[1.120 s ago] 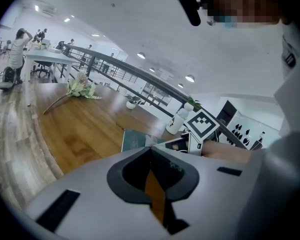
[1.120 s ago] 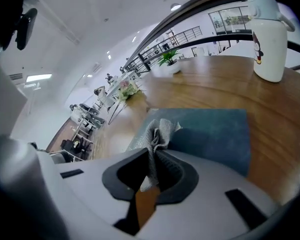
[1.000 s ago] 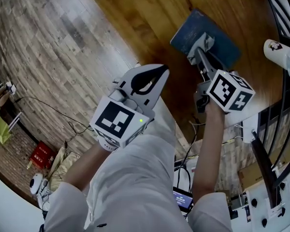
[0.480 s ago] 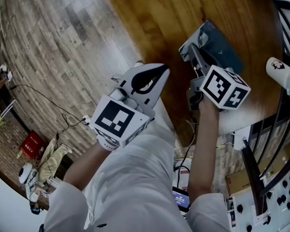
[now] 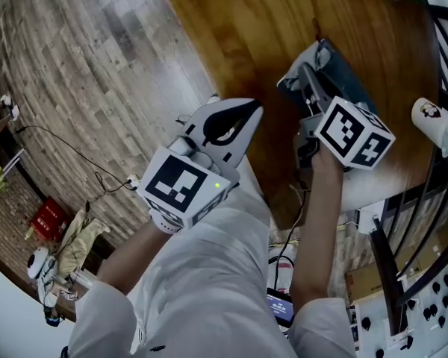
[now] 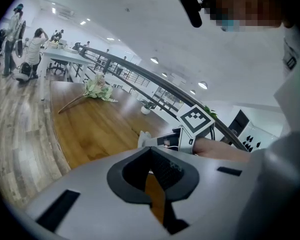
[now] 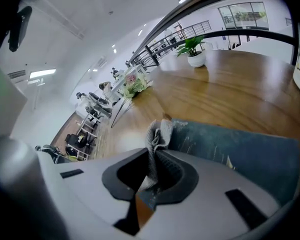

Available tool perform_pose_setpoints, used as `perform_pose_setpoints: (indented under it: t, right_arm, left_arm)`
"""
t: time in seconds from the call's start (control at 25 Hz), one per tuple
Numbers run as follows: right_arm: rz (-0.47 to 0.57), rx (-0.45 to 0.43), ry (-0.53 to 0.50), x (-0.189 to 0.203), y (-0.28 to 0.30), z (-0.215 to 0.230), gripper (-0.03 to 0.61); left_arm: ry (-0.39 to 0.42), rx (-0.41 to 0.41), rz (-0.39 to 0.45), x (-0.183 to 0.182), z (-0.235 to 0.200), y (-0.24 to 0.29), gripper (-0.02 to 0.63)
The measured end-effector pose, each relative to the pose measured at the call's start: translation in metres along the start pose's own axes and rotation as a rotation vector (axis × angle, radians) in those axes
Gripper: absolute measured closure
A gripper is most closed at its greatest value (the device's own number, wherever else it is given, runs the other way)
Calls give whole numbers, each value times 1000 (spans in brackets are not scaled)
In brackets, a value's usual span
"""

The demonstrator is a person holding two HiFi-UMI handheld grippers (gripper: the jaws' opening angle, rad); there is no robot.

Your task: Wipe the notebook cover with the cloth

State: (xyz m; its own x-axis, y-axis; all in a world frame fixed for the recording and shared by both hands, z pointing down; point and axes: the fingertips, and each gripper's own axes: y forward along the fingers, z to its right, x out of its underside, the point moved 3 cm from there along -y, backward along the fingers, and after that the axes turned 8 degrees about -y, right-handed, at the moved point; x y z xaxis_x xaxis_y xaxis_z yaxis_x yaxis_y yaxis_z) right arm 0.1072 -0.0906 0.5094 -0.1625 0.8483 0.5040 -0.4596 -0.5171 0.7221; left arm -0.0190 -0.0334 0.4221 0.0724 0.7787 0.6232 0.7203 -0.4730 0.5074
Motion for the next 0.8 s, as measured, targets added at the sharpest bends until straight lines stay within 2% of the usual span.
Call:
perform_pose_setpoints:
  t: [0.48,0.8]
  right_arm:
    - [-6,46,-67,-48,9,38,538]
    - [31,126,-85,-71,15,65,538]
  left_arm:
    - [-29,3,-7,-16,-1,34,594]
    - [-29,5,-28,-16,-3,43,594]
